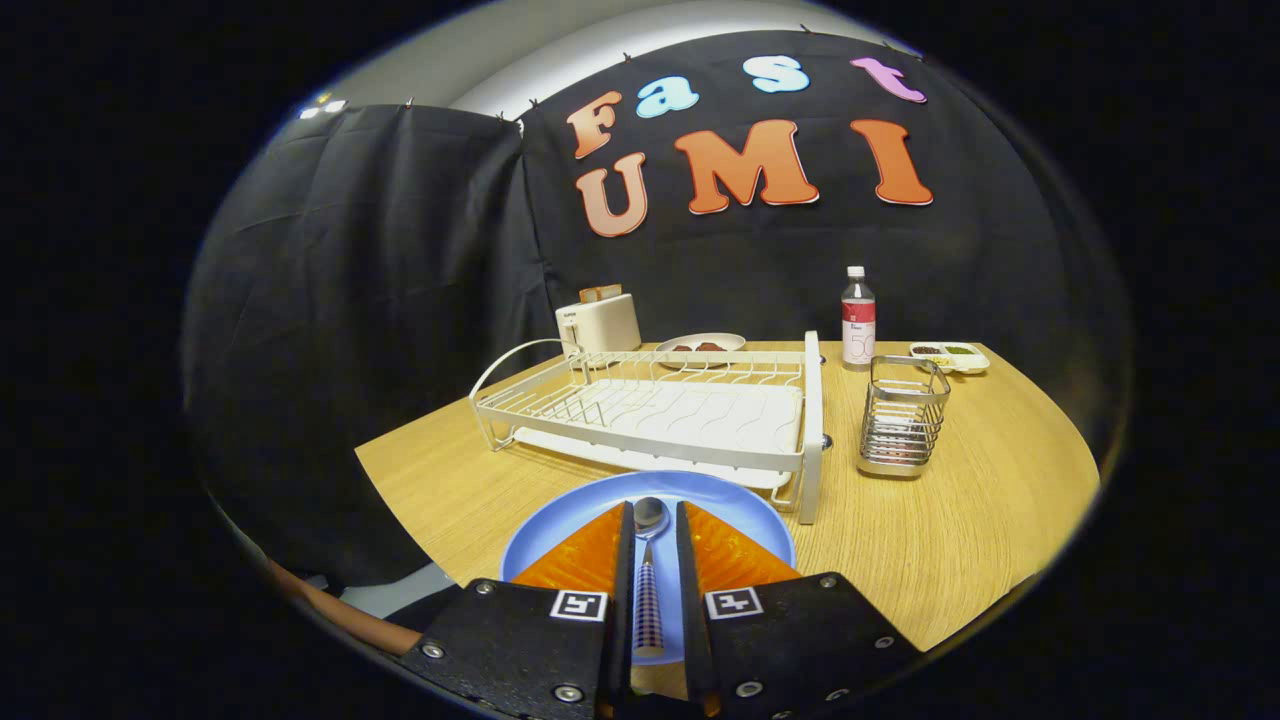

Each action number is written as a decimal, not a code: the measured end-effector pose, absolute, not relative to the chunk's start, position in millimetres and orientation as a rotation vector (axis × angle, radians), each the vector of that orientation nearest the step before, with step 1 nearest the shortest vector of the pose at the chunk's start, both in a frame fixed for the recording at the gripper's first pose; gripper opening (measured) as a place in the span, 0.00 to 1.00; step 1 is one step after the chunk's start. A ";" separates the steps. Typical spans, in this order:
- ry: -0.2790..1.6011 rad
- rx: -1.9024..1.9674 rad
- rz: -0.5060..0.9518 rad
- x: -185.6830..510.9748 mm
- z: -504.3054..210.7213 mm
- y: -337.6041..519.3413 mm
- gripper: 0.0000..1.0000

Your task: Take the plate from the dish rack, then take the spoon from the basket and place it into the plate.

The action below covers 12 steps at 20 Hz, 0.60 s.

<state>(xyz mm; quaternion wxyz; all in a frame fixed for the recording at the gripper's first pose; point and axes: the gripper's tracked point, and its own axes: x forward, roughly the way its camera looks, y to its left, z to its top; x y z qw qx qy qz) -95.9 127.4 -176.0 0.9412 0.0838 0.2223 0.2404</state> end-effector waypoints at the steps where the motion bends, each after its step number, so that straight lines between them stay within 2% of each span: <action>1: 0.438 0.182 0.476 -90.4 -169.0 124.3 0.24; 4: 0.369 0.201 0.416 -76.0 -137.7 112.2 0.37; 5: 0.328 0.198 0.385 -69.2 -123.0 105.7 0.49; 6: 0.292 0.192 0.352 -61.4 -111.2 100.0 0.54; 7: 0.258 0.186 0.318 -55.0 -100.1 94.3 0.64; 9: 0.202 0.157 0.264 -46.4 -81.2 84.3 0.74; 12: 0.157 0.121 0.211 -39.7 -63.5 79.5 0.84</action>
